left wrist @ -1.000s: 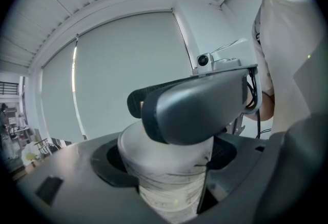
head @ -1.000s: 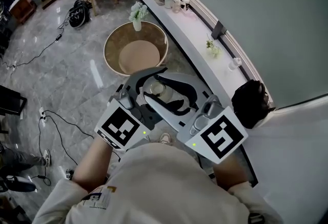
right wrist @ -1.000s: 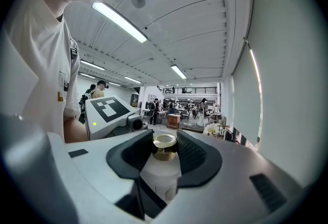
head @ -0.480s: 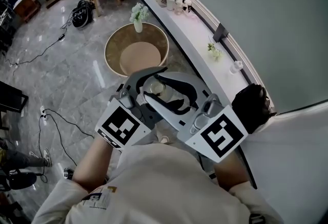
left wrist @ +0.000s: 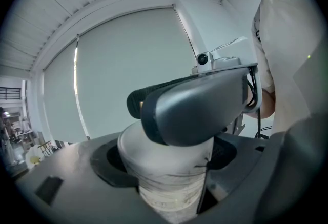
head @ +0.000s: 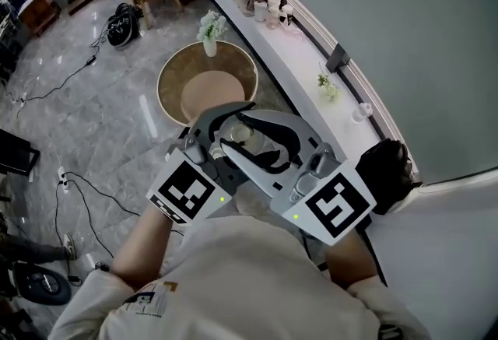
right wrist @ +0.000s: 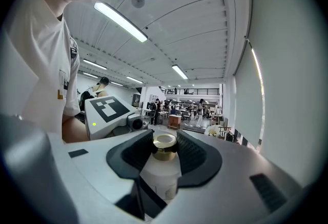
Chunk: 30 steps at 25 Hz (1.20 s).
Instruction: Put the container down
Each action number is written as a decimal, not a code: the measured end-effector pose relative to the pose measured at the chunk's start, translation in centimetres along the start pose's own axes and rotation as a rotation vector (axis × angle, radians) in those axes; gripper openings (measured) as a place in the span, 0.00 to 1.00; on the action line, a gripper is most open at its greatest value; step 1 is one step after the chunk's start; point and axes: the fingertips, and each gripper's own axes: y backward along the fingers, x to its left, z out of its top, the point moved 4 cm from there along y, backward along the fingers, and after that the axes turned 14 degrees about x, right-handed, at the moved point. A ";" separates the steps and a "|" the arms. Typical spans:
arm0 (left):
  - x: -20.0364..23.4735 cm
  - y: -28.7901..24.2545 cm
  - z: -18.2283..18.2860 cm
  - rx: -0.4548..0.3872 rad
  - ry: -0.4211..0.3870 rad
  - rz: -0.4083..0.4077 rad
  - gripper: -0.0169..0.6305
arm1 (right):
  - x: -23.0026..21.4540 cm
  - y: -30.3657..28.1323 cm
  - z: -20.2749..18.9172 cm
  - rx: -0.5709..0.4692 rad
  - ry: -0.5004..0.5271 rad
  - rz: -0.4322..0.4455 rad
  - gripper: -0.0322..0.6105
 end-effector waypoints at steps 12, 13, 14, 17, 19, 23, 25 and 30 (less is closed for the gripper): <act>9.2 -2.7 -2.4 0.005 0.029 -0.029 0.57 | -6.8 -7.5 0.4 0.031 -0.022 0.000 0.27; 10.2 -3.1 -2.7 0.005 0.031 -0.035 0.57 | -7.5 -8.2 0.4 0.036 -0.026 -0.003 0.27; 11.2 -3.4 -2.9 0.005 0.032 -0.041 0.57 | -8.3 -9.0 0.5 0.040 -0.030 -0.008 0.27; 14.3 -4.3 -3.6 0.005 0.033 -0.066 0.57 | -10.7 -11.5 0.7 0.050 -0.049 -0.021 0.27; 16.5 -4.8 -3.8 0.004 0.033 -0.083 0.57 | -12.3 -13.1 1.2 0.062 -0.063 -0.029 0.27; 21.5 -5.9 -4.5 0.009 0.026 -0.109 0.57 | -16.0 -16.8 2.0 0.079 -0.088 -0.050 0.27; 24.2 -6.5 -4.9 0.011 0.024 -0.122 0.57 | -17.9 -18.7 2.4 0.086 -0.097 -0.058 0.27; 30.4 -7.2 -5.8 0.002 0.011 -0.147 0.57 | -21.8 -23.6 3.9 0.092 -0.110 -0.085 0.27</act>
